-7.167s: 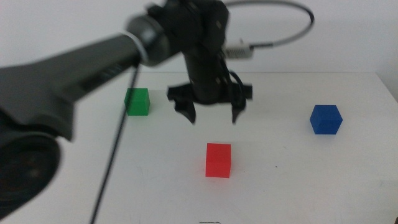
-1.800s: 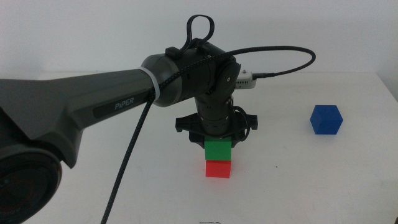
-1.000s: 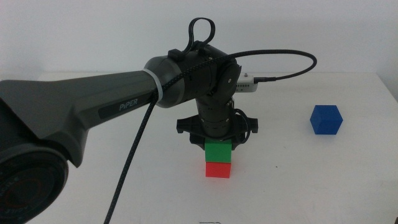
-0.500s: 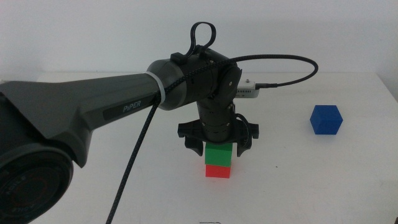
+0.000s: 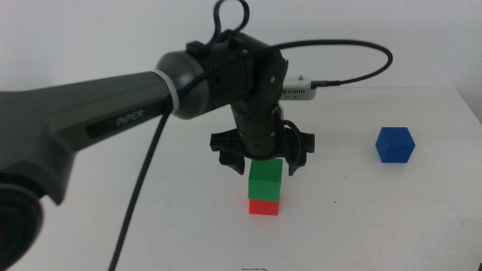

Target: Stack red cubes first, then green, then blue cubes in a specific spot.

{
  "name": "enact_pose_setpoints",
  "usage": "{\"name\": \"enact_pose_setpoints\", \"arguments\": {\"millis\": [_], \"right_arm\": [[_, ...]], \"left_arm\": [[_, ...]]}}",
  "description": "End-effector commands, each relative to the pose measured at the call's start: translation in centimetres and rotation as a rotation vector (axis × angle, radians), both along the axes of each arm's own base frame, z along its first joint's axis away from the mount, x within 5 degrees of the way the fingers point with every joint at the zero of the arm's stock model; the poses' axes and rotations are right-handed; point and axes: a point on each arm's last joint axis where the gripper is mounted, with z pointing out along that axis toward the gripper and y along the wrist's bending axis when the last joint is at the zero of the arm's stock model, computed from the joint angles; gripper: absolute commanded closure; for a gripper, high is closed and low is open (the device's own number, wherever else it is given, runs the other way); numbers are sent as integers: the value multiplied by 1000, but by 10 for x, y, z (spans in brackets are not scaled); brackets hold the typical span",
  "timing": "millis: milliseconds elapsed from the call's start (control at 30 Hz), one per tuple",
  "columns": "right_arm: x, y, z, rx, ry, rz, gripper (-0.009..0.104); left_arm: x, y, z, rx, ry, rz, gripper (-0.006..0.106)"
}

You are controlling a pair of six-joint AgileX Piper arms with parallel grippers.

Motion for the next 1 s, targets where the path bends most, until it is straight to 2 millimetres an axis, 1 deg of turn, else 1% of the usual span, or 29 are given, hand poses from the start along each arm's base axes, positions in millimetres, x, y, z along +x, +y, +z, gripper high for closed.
{"name": "enact_pose_setpoints", "arguments": {"millis": [0,67,133,233,333,400,500,633,733,800,900,967], "right_arm": [[0,0,11,-17,-102,-3,6],[0,0,11,-17,-102,-3,6],[0,0,11,-17,-102,-3,6],[0,0,11,-17,-102,-3,6],[0,0,11,-17,-102,-3,6],[0,0,11,-17,-102,-3,6],[0,0,11,-17,-102,-3,6],[0,0,11,-17,-102,-3,6],[0,0,11,-17,-102,-3,6],[0,0,11,-17,-102,-3,6],[0,0,11,-17,-102,-3,6],[0,0,11,-17,-102,-3,6]], "left_arm": [[-10,8,48,-64,-93,-10,7],[-15,13,59,-56,-103,-15,7],[-21,20,76,-62,-131,-27,7],[-33,32,105,-97,-193,-46,7],[-47,53,138,-102,-278,-118,7],[-59,71,162,-55,-372,-248,7],[-73,104,189,0,-466,-388,7],[-96,146,219,-115,-503,-485,7],[-113,171,236,-203,-557,-618,7],[-122,185,244,-256,-623,-626,7],[-135,201,246,-311,-668,-594,7],[-138,211,243,-312,-682,-558,7]]}}
